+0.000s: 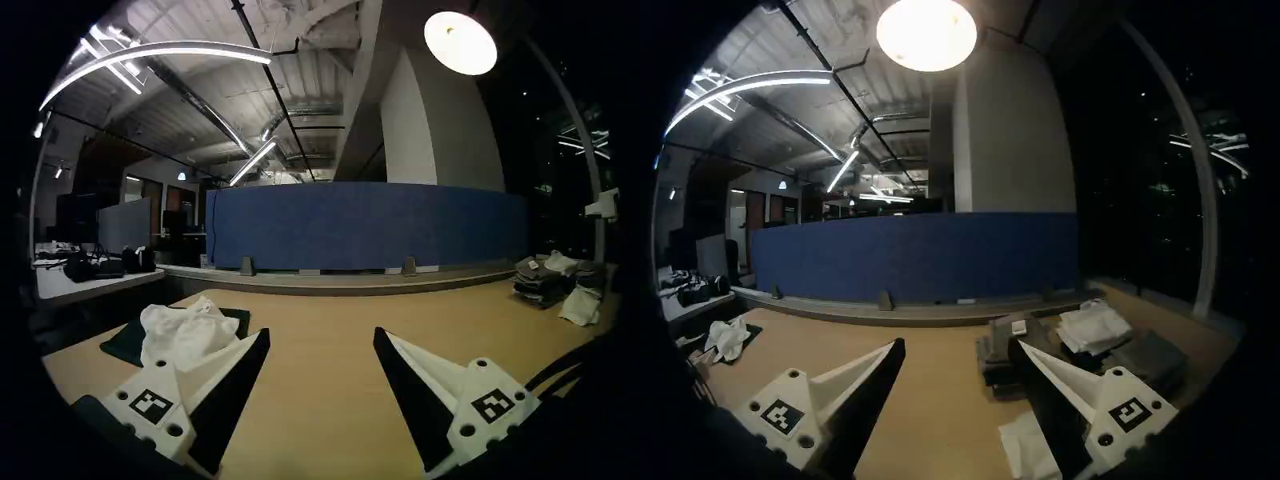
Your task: Fold towel
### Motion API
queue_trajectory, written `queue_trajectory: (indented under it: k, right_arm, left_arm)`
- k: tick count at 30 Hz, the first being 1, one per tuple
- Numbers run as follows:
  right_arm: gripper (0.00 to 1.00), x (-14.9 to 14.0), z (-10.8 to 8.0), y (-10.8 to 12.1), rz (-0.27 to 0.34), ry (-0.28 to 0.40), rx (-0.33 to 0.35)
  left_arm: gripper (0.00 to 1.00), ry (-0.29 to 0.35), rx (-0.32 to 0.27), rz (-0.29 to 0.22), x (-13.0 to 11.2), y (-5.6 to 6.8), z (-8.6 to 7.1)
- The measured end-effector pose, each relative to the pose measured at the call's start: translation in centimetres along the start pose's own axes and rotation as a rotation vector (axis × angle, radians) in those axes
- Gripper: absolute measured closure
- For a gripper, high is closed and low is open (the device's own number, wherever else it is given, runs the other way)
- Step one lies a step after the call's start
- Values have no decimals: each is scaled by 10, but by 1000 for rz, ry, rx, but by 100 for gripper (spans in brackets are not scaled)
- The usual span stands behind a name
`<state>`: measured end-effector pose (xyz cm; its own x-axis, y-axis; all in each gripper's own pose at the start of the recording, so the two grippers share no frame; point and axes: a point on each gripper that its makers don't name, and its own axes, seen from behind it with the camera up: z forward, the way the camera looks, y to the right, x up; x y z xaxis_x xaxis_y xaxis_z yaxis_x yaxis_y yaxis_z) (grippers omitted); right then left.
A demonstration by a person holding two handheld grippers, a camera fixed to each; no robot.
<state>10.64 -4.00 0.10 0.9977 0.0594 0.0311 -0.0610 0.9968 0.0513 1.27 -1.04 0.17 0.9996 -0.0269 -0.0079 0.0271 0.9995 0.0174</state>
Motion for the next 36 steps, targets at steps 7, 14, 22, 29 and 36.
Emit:
queue_trajectory:
  k: [7,14,22,29,36]
  right_arm:
    - [0,5,-1,4,1,22,10]
    - [0,16,-5,15,-12,72,13]
    - [0,-1,-8,34,-23,93,-12]
    - [0,-33,-7,43,1,93,-11]
    - [0,-58,-3,54,8,97,-11]
  left_arm:
    - [4,-1,0,1,-3,0,-1]
    - [4,0,0,3,-3,0,-1]
    - [4,0,0,4,-4,1,0]
    - [4,0,0,4,-4,1,0]
    - [4,0,0,4,-4,0,0]
